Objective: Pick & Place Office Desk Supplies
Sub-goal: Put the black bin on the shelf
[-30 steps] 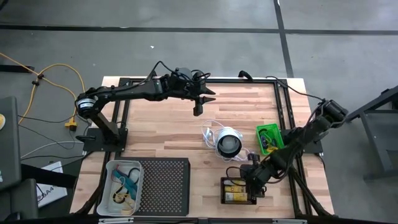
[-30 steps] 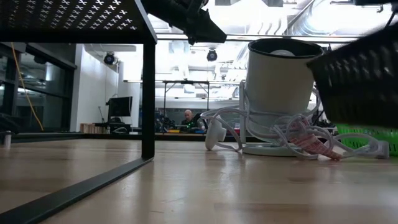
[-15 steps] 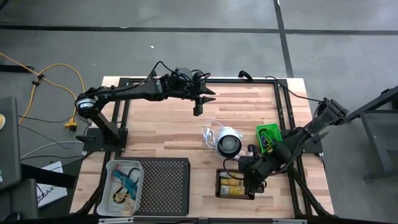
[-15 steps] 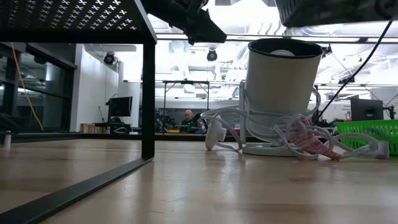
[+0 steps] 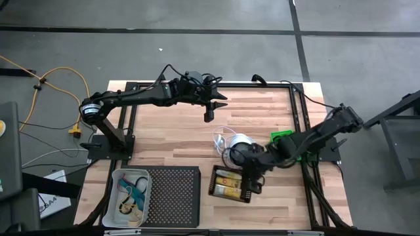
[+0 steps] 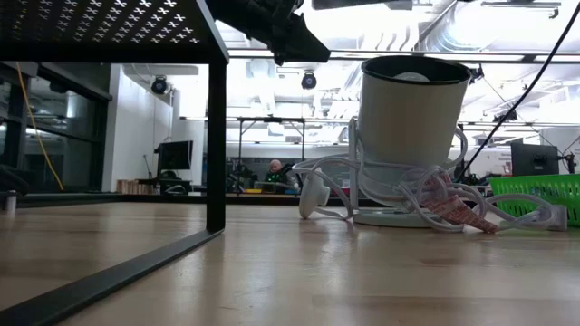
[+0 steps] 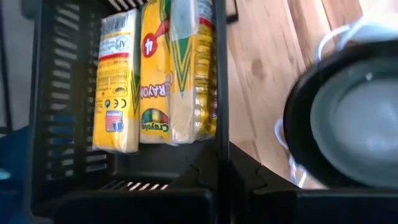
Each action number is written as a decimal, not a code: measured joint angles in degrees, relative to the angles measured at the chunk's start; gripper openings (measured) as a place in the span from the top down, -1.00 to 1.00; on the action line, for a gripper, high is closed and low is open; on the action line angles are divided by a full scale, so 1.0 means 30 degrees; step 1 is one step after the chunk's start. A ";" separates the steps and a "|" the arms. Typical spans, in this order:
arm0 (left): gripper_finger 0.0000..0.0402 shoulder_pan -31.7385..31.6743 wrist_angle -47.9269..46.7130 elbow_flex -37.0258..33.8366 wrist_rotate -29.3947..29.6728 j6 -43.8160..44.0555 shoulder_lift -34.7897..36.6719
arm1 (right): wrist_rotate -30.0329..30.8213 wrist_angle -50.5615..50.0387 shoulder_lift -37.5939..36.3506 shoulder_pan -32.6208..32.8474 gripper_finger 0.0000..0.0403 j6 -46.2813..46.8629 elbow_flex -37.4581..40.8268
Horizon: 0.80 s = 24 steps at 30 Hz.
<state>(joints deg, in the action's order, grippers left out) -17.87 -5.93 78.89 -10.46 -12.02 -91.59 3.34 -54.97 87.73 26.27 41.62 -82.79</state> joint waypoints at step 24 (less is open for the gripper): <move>0.46 0.0000 0.0500 0.0015 0.0000 -0.0005 0.0000 | -0.3303 0.1425 0.0732 -0.3076 0.98 -0.3323 -0.1347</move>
<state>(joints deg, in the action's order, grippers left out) -17.87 -4.43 78.94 -10.46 -12.03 -91.59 -6.57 -50.70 89.93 17.04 31.65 -86.83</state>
